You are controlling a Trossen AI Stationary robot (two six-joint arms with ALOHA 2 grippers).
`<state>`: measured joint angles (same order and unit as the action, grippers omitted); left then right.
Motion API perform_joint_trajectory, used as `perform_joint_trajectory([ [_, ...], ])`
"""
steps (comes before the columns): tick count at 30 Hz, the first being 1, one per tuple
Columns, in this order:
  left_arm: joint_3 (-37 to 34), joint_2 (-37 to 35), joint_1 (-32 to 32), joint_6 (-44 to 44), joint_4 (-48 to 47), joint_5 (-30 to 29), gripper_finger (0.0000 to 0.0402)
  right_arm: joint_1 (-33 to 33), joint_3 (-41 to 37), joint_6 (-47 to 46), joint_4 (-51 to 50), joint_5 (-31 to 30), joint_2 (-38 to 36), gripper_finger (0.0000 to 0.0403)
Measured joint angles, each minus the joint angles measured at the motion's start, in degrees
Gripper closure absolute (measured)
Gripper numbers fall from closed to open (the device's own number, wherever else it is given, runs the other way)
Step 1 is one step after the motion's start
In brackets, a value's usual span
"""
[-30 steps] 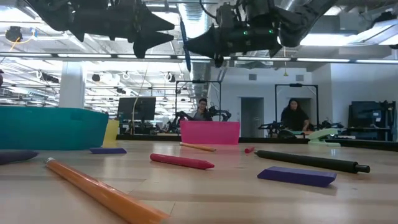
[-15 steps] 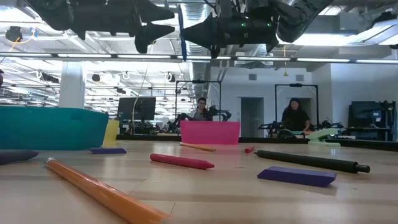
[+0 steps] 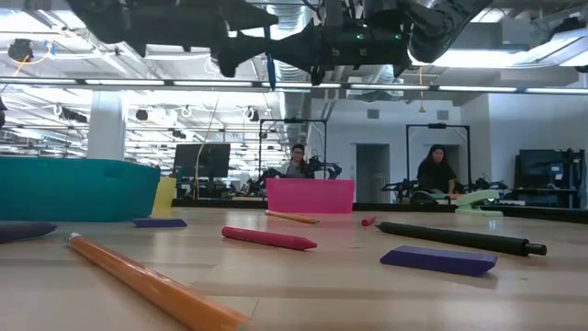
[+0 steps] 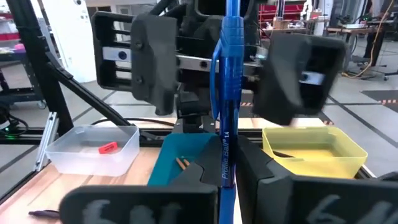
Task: Sort crayons/erasers/pens/pencils in bins
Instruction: Put the blue pen into the yellow bin
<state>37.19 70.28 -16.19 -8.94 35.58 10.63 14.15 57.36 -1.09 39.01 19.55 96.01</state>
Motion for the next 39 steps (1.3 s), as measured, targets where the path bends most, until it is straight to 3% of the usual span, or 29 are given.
perform_joint_trajectory([
  [9, 1.56, 0.68, -0.04, 2.34, 1.74, 4.59, 0.0213, -0.24, -0.02, 0.83, 0.01, 0.00, 0.00, 0.0369],
  [23, 1.56, 0.65, -0.08, 6.91, 1.81, 2.38, 0.0359, -0.25, -0.05, 1.24, 0.01, -0.07, 0.00, 0.0366],
  [26, 1.54, 0.65, -0.17, 7.70, 1.41, 2.12, 0.0365, -0.24, -0.07, 1.32, -0.15, -0.20, 0.00, 0.0359],
  [31, 1.87, 0.65, -0.71, 7.36, 0.30, 1.59, 0.0364, -0.23, -0.09, 2.76, -0.51, -0.62, 0.00, 0.0324],
  [39, 9.67, 0.60, -0.85, 13.86, -14.49, -1.79, 0.0364, -0.19, -0.09, 2.98, -4.34, -6.16, -0.07, 0.0212],
])
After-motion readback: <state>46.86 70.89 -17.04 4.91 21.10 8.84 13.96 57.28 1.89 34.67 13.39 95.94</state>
